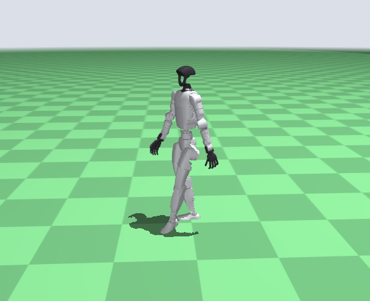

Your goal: Stand up

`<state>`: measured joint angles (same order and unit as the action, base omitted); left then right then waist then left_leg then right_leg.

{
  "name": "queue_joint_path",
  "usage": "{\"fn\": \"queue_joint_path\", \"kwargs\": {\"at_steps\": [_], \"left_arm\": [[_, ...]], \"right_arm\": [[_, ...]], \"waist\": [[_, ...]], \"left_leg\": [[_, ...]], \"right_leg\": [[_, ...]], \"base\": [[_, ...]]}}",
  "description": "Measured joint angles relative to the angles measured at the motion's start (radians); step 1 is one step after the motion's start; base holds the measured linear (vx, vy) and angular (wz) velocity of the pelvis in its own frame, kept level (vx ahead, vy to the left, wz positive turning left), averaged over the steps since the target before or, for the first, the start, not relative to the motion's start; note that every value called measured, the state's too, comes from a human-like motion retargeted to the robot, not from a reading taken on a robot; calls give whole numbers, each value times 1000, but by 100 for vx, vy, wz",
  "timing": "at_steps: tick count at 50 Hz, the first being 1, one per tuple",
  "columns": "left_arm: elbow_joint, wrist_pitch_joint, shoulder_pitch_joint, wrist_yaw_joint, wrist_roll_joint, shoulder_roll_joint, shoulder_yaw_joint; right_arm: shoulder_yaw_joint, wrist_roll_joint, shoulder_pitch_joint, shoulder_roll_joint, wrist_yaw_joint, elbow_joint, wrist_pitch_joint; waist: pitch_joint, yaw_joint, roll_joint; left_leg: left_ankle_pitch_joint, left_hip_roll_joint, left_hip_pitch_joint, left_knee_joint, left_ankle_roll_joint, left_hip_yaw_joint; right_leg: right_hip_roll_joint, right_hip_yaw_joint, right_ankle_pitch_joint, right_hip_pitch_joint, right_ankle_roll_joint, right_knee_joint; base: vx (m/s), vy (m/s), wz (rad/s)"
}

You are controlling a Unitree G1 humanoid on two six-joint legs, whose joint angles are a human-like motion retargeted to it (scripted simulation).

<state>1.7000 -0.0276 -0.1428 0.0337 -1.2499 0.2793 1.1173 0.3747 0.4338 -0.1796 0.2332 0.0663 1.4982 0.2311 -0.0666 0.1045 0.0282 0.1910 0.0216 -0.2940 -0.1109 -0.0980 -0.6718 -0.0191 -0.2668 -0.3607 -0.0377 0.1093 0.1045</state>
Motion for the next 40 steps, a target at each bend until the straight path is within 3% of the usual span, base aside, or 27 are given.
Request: {"fn": "queue_joint_path", "kwargs": {"at_steps": [3,5,8,10,12,14,17,21,25,28,32,35,37,38,40], "left_arm": [[0,-21,23,7,-5,-5,13],[0,-17,62,6,-20,-13,13],[-41,-4,146,-17,-30,-44,-37],[-105,-8,197,-41,-47,-87,-77],[-163,-13,248,-76,-75,-130,-131],[-222,-12,295,-123,-122,-172,-183],[-322,29,341,-180,-188,-240,-267],[-409,130,364,-205,-229,-281,-381],[-441,213,360,-225,-288,-266,-460],[-412,226,347,-208,-337,-225,-488],[-315,158,308,-168,-374,-157,-456],[-211,56,262,-147,-356,-97,-371],[-135,-16,223,-140,-313,-46,-293],[-100,-48,201,-137,-284,-18,-251],[-41,-93,155,-130,-218,35,-178]], "right_arm": [[-32,4,12,-45,0,12,7],[-60,8,18,-77,-3,35,8],[-102,25,28,-116,-4,81,6],[-146,43,44,-133,4,102,5],[-179,69,73,-144,22,106,-1],[-190,100,100,-153,36,106,-2],[-202,118,128,-158,55,111,-2],[-213,127,158,-160,90,99,3],[-227,114,179,-152,88,88,13],[-221,110,185,-144,60,90,8],[-210,119,186,-134,39,93,-9],[-209,121,179,-126,27,93,-18],[-208,119,175,-127,20,91,-20],[-207,117,175,-129,18,89,-20],[-195,110,177,-133,10,88,-17]], "waist": [[-22,24,27],[-20,38,47],[-5,28,36],[-13,5,15],[-25,-20,-16],[-29,-29,-39],[-17,-44,-71],[-10,-83,-68],[8,-135,-53],[34,-135,-24],[64,-134,11],[91,-148,38],[94,-158,42],[83,-155,31],[63,-135,25]], "left_leg": [[-66,21,-5,9,-20,96],[-66,-4,7,5,7,140],[-90,-13,44,7,-9,182],[-90,-44,60,5,-1,223],[-85,-62,72,10,2,284],[-74,-76,85,16,14,347],[-54,-87,108,25,44,487],[-34,-50,126,34,75,681],[-20,-20,157,41,105,783],[-18,19,195,46,114,842],[-25,66,247,45,128,911],[-37,104,299,41,141,941],[-49,106,325,38,159,948],[-56,88,327,37,174,944],[-71,71,327,24,200,923]], "right_leg": [[18,21,75,-12,-66,55],[12,42,194,-2,-121,131],[32,46,424,46,-198,304],[49,55,509,100,-202,433],[89,97,501,175,-176,549],[103,141,424,244,-204,633],[134,235,369,347,-178,705],[156,364,327,389,-112,605],[191,503,305,403,-103,454],[179,584,312,397,-91,318],[192,706,289,387,-69,154],[205,823,295,350,-143,50],[200,804,366,328,-98,17],[225,833,324,312,-45,21],[171,648,275,318,-14,46]], "base": [[45,-1,28],[37,2,19],[21,-9,108],[32,2,165],[32,1,201],[27,-2,207],[24,-3,227],[26,-6,234],[24,-8,241],[25,-11,201],[30,-13,182],[35,-15,169],[37,-17,142],[36,-15,105],[38,-15,95]]}}
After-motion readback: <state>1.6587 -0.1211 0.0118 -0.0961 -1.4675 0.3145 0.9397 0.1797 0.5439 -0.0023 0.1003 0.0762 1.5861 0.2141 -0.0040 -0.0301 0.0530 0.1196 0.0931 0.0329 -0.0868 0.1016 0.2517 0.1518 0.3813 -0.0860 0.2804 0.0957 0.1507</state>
